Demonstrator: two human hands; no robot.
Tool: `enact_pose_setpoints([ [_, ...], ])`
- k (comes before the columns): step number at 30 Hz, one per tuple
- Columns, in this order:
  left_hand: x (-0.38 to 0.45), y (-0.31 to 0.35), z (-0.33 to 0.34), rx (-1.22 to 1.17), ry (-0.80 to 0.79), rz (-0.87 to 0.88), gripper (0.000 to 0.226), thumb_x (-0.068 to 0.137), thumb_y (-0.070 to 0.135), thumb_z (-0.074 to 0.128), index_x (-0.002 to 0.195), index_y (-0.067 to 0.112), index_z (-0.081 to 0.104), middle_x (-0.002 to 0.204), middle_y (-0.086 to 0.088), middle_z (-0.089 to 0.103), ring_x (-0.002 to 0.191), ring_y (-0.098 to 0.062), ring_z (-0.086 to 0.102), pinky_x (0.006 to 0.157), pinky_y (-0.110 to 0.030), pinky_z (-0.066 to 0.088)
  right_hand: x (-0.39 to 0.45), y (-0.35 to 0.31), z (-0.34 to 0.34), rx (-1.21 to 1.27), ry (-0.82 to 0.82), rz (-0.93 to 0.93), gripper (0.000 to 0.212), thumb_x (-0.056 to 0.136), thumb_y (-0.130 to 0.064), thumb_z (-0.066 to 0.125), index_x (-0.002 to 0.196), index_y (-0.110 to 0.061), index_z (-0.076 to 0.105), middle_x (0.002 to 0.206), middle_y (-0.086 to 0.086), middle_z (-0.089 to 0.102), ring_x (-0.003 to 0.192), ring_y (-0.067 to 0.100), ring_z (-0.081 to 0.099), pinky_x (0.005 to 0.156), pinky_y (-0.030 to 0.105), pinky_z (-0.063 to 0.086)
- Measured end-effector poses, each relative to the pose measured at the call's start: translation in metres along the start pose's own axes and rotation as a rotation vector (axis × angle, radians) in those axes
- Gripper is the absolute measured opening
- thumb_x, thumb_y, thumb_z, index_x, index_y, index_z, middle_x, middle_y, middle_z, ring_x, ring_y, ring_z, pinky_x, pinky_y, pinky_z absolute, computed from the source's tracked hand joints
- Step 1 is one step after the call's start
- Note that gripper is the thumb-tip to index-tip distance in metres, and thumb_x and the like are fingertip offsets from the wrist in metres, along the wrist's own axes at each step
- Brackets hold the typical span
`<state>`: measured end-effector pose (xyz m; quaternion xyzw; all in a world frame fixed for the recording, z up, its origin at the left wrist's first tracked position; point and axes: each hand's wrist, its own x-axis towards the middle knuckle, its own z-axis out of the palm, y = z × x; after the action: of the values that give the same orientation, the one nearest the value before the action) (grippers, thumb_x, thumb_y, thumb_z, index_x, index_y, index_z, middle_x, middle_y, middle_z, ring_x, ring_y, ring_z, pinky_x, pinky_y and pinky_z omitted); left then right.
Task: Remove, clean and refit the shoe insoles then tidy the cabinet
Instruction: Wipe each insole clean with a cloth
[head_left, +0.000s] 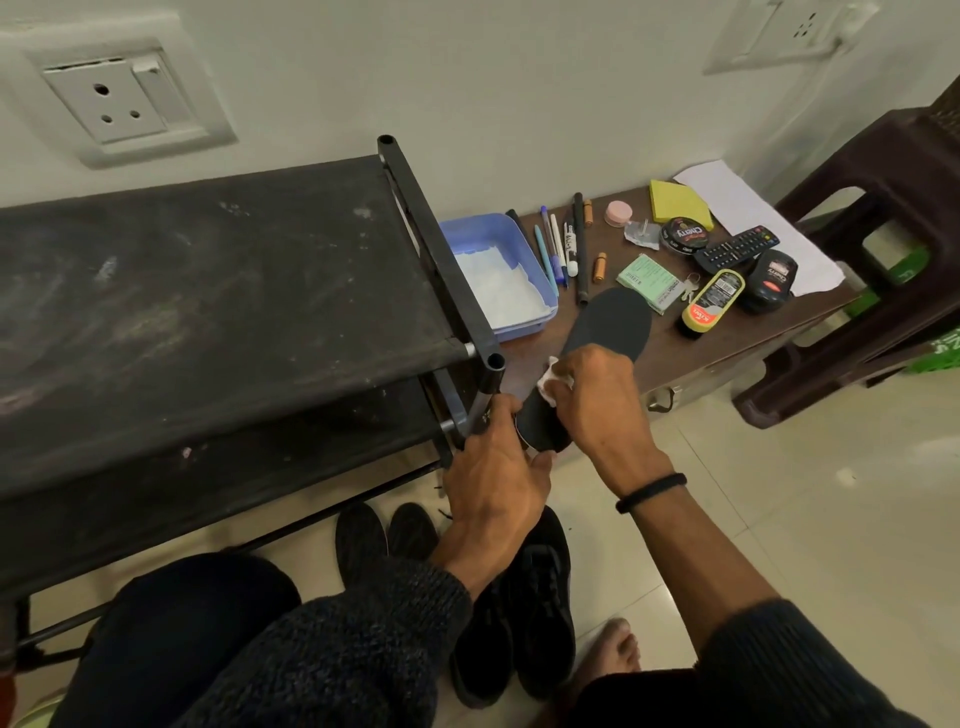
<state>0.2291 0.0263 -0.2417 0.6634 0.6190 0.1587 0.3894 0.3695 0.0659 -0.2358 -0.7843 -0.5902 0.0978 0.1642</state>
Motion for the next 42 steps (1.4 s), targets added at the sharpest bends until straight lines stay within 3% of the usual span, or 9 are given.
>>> enact_pose_setpoints([
  [7,0.0,0.003,-0.003,0.002,0.018,-0.005,0.073,0.087,0.035,0.074,0.143,0.038,0.027,0.111,0.004,0.071,0.099,-0.023,0.07,0.085,-0.048,0.058,-0.02,-0.011,-0.014,0.021,-0.257,-0.235,0.013,0.076,-0.018,0.081,0.089,-0.022,0.081,0.092,-0.003,0.07,0.083,0.015,0.065,0.073,0.036,0.059],
  [10,-0.001,0.005,-0.004,0.066,0.01,0.062,0.075,0.091,0.028,0.069,0.147,0.042,0.022,0.111,0.005,0.068,0.098,-0.022,0.07,0.081,-0.043,0.058,-0.023,-0.015,-0.018,0.029,-0.357,-0.212,0.016,0.072,-0.014,0.085,0.081,-0.025,0.079,0.093,-0.006,0.068,0.084,0.012,0.064,0.072,0.034,0.06],
  [17,0.001,0.0,-0.002,0.12,0.022,0.139,0.058,0.093,0.04,0.066,0.142,0.045,0.036,0.112,0.006,0.072,0.103,-0.023,0.069,0.083,-0.044,0.058,-0.02,-0.01,-0.029,0.051,-0.372,-0.05,0.02,0.071,-0.022,0.091,0.082,-0.018,0.074,0.095,-0.003,0.068,0.081,0.012,0.066,0.061,0.018,0.052],
  [25,0.01,-0.007,0.003,0.143,-0.018,0.1,0.072,0.09,0.052,0.068,0.149,0.047,0.028,0.1,0.009,0.073,0.099,-0.016,0.069,0.086,-0.045,0.058,-0.011,0.024,-0.043,-0.025,-0.22,0.142,0.021,0.078,-0.013,0.084,0.091,-0.013,0.069,0.098,0.008,0.067,0.082,0.022,0.061,0.061,0.03,0.052],
  [30,0.01,-0.007,0.004,0.128,-0.003,0.109,0.072,0.088,0.05,0.071,0.148,0.045,0.032,0.103,0.01,0.074,0.1,-0.015,0.07,0.086,-0.044,0.059,-0.014,0.013,-0.036,-0.084,-0.201,0.063,0.027,0.078,-0.008,0.08,0.103,-0.016,0.073,0.104,0.007,0.071,0.09,0.025,0.066,0.075,0.04,0.061],
  [34,0.009,-0.006,0.005,0.109,0.008,0.115,0.07,0.087,0.046,0.072,0.146,0.046,0.035,0.102,0.01,0.074,0.1,-0.015,0.07,0.085,-0.044,0.059,-0.022,0.003,-0.031,-0.117,-0.233,0.023,0.03,0.078,-0.034,0.083,0.097,-0.011,0.077,0.098,0.005,0.072,0.083,0.02,0.066,0.061,0.026,0.055],
  [36,0.01,-0.007,0.006,0.105,0.002,0.118,0.071,0.086,0.041,0.074,0.146,0.046,0.035,0.099,0.01,0.075,0.098,-0.014,0.071,0.085,-0.044,0.059,-0.025,0.001,-0.028,-0.119,-0.154,0.034,0.034,0.079,-0.04,0.082,0.096,-0.011,0.076,0.097,0.005,0.071,0.084,0.021,0.066,0.065,0.031,0.057],
  [39,0.012,-0.008,0.007,0.115,-0.028,0.107,0.08,0.084,0.033,0.079,0.148,0.045,0.033,0.1,0.009,0.075,0.1,-0.013,0.071,0.09,-0.044,0.058,-0.023,-0.004,-0.027,-0.201,-0.168,0.086,0.031,0.081,-0.023,0.082,0.11,-0.014,0.073,0.108,0.009,0.07,0.093,0.027,0.067,0.076,0.039,0.061],
  [42,0.012,-0.009,0.007,0.099,-0.053,0.08,0.084,0.084,0.026,0.08,0.151,0.044,0.032,0.099,0.01,0.074,0.1,-0.011,0.07,0.093,-0.043,0.058,-0.026,-0.011,-0.026,-0.326,-0.246,0.118,0.035,0.079,-0.017,0.082,0.111,-0.014,0.067,0.1,0.01,0.067,0.085,0.029,0.068,0.072,0.041,0.062],
])
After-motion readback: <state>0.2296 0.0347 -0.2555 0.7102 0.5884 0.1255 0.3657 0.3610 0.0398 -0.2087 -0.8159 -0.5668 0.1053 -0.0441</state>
